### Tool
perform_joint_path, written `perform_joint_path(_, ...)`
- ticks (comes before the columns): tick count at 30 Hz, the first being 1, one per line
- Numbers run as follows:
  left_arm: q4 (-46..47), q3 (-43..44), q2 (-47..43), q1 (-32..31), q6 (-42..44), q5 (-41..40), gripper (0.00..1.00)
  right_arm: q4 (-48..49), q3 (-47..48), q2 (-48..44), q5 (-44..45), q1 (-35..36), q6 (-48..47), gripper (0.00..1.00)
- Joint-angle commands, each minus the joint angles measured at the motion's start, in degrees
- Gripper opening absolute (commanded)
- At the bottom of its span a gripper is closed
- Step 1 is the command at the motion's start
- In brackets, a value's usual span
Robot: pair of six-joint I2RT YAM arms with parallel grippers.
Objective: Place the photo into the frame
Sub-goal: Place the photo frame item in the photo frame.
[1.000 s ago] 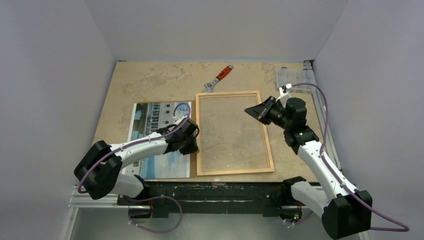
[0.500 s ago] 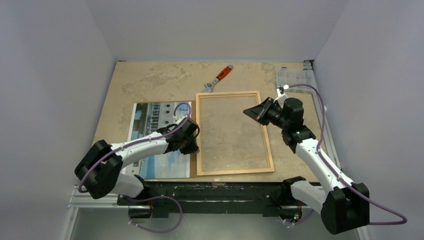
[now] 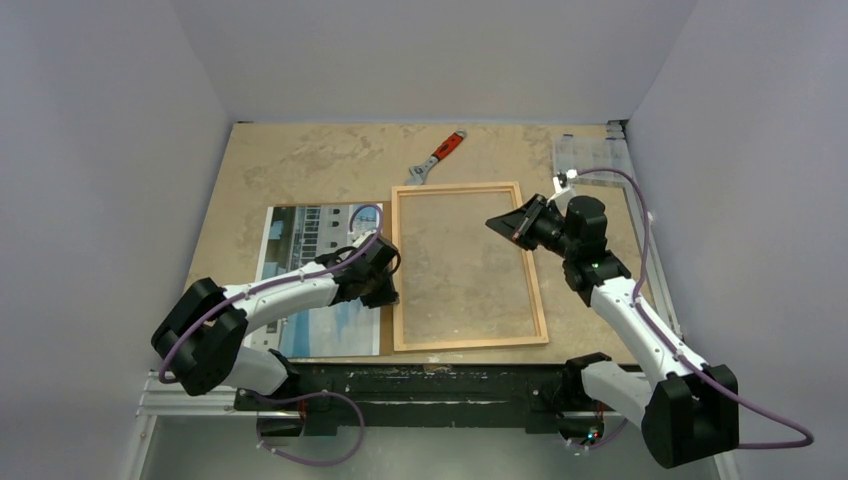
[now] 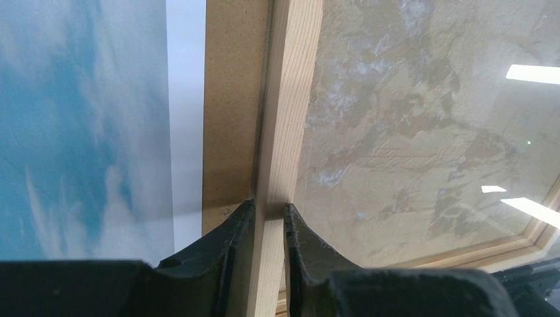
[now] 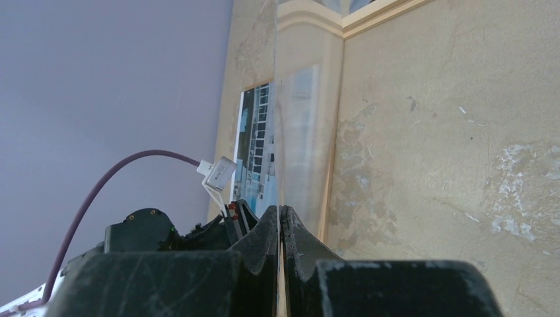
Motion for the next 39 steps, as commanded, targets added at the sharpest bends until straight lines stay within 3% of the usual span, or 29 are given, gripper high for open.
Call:
perform_joint_path(1,-1.1,1.0,1.4,-0.4,1.8,-0.5,0.20,1.8,2.8,-2.1,-1.0,0.1,-0.9,0.00)
perform_joint_path(25,-2.4,1.4,1.8,-0.4,2.2,-0.8,0.18,2.0,5.0,-2.4,-3.0,0.1,0.0,0.00)
perform_joint_path(39,-2.7,1.4,2.0,-0.4,2.4,-0.7,0.18,1.6,4.3,-1.4,0.3,0.1,-2.3,0.00)
